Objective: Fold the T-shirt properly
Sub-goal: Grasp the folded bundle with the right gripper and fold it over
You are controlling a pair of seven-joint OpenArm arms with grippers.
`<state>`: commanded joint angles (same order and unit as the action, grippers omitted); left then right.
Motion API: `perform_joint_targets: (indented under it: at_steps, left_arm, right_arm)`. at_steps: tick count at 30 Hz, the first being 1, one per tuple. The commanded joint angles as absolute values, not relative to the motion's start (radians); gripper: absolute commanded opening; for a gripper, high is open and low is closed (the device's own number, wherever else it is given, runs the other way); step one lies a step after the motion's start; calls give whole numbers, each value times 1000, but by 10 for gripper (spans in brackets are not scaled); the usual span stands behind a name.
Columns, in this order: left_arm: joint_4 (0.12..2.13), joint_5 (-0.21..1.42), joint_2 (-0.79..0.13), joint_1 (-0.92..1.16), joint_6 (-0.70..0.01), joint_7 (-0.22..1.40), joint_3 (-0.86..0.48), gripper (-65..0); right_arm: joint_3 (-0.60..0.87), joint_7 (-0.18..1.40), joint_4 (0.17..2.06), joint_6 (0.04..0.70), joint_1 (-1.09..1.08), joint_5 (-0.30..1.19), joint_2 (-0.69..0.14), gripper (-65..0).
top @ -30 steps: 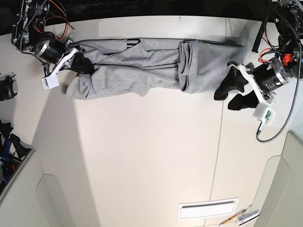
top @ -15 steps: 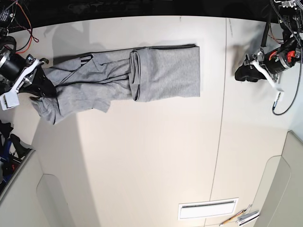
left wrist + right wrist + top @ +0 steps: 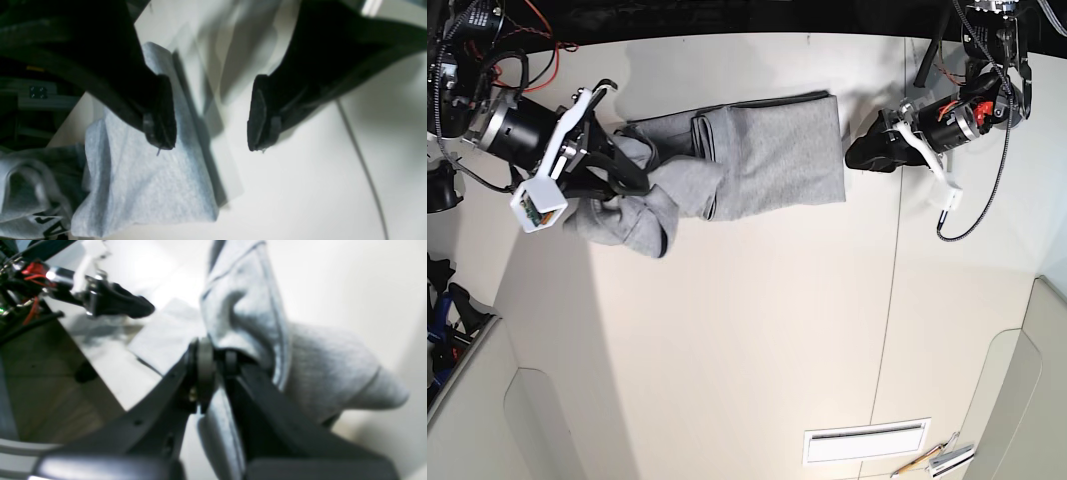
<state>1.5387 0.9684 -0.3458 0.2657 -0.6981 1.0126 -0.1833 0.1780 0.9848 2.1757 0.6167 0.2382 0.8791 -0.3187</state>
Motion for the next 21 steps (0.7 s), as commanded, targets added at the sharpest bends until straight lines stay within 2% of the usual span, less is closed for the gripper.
perform_joint_targets:
  at_steps: [6,14,21]
  left_arm:
    - [1539,969,-346,266,-698,1001,-150,-264]
    - [1539,995,-346,266,-698,1002,-150,-264]
    - [1539,1013,-346,266,-698,1002,-150,-264]
  right_arm:
    - [-10,939,2140,616,197,712,-261,-650]
    - [-173,909,1962,609,108,627,-147,-650]
    - [-395,872,1807,599,3,587,-146,-650]
